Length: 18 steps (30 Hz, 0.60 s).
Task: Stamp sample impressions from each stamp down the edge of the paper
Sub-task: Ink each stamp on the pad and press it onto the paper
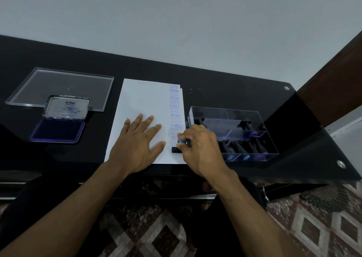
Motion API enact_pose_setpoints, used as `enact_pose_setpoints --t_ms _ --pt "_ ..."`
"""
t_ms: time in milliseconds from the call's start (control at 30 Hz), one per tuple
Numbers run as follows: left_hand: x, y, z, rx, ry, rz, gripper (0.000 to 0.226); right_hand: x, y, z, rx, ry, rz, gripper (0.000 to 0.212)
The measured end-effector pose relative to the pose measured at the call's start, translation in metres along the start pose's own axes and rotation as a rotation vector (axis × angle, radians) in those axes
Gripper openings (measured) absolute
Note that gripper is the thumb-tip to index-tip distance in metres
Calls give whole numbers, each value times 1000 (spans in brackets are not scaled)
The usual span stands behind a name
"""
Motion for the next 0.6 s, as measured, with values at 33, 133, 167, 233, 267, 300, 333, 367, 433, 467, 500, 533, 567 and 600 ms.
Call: enact_pose_setpoints --t_ms 33,133,167,233,267,300,333,367,433,467,500,533,567,600 --pt "0 0 0 0 1 1 78 0 0 0 4 2 -7 7" --pt "0 0 0 0 3 -5 77 4 -1 -1 11 29 -21 8" --pt "0 0 -1 -1 6 -6 77 6 -1 -1 11 49 -24 9" --pt "1 0 0 -2 6 -9 76 7 -1 -3 15 87 -24 12" --pt "1 0 0 -4 4 -7 76 9 -3 -5 4 116 -35 15" --pt "1 0 0 -7 0 -7 75 13 -5 -11 -34 166 -60 18" --pt "1 0 -1 -9 -5 -7 74 18 -7 -20 -102 239 -100 20" --pt "2 0 -1 -11 -9 -9 74 24 -10 -32 -187 335 -152 20" --pt "2 -1 -1 -14 -15 -7 74 29 -16 -51 -357 537 -241 17" --pt "2 -1 -1 -15 -17 -8 75 29 -18 -58 -419 603 -265 16" --pt "2 -1 -1 -17 -19 -8 75 28 -20 -62 -465 644 -276 14" --pt "2 -1 -2 -18 -21 -8 76 26 -21 -65 -499 670 -279 13" --pt "2 -1 -2 -18 -25 -8 76 23 -21 -67 -525 686 -278 13" --pt "2 0 -2 -16 -29 -9 76 20 -22 -70 -544 694 -275 12"
Point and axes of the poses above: each hand's wrist, its own y-axis towards the middle knuckle, its own x-axis out of the back of the hand, z = x × y, the point moved 9 cm from there along y, towards the middle knuckle, and after that the axes turned 13 degrees about -y, right-handed, at the moved point
